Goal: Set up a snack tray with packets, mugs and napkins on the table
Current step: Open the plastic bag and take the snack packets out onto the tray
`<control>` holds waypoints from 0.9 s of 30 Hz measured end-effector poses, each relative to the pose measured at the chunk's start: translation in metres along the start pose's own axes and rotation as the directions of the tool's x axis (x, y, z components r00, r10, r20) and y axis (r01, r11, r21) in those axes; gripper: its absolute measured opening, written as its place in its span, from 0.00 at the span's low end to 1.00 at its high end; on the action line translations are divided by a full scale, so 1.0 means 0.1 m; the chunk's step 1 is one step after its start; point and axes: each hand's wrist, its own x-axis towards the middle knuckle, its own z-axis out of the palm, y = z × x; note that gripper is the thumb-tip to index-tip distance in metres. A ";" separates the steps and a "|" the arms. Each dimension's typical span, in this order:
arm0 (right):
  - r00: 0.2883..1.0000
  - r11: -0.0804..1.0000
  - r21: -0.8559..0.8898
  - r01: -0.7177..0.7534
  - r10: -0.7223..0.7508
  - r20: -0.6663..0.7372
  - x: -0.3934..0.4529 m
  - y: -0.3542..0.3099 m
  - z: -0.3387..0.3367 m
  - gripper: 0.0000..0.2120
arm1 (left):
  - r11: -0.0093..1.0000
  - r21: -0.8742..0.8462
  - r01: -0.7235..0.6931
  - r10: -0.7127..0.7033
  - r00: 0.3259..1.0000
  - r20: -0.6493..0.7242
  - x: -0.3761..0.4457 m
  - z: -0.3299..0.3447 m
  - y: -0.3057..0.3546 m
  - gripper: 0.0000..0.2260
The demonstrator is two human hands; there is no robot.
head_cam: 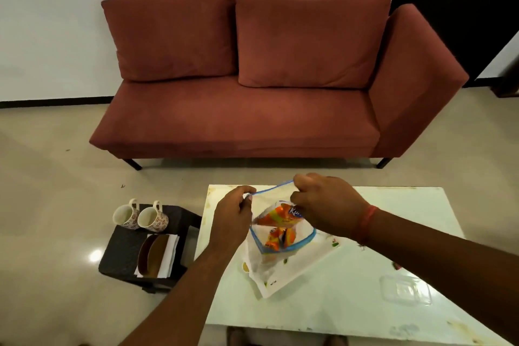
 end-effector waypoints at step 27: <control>0.043 -0.624 0.377 -0.685 0.481 0.876 -0.13 -0.25 3.39 0.18 | 0.970 0.012 0.242 -0.237 0.957 -0.168 -0.63 -0.13 -1.43 0.07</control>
